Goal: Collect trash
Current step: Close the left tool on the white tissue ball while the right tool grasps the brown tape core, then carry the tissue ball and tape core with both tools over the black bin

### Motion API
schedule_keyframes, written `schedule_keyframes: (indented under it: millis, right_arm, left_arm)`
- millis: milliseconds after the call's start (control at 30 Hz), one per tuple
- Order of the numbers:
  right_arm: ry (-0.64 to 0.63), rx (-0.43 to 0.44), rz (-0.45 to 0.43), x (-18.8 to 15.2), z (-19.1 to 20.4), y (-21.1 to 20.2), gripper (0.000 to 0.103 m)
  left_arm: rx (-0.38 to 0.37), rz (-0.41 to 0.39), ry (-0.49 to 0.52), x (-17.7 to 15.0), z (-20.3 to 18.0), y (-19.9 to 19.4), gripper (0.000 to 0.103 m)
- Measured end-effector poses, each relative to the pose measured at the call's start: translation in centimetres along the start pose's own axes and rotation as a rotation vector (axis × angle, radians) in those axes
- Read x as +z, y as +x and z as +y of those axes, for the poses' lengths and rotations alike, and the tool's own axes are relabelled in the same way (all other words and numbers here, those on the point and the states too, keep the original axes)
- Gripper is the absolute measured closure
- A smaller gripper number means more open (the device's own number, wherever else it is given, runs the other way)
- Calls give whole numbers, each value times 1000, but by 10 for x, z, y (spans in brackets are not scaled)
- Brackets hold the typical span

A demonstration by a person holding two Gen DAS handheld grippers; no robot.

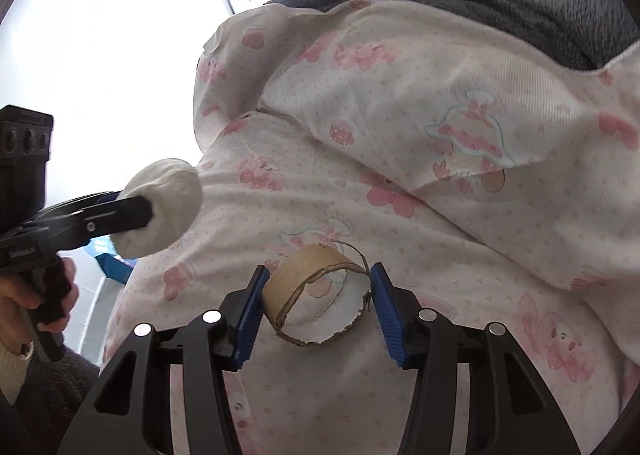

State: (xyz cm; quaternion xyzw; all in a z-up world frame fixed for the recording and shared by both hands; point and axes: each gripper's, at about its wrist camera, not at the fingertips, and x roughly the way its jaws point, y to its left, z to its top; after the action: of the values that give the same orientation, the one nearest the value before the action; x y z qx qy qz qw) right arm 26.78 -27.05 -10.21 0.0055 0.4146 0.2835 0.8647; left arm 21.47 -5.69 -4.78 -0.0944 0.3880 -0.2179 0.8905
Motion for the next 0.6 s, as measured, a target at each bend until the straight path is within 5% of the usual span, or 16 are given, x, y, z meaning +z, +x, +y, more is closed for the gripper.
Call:
schedule_keyframes:
  millis: [233,600]
  right_arm:
    - [13,-84,-36,3,31,-14,50]
    - [28,-156,-84,-4,89,-21,50]
  left_arm:
    - [72,3,34,-18,11,-24,57]
    - [147,-41,-44,-43,40,-73,57]
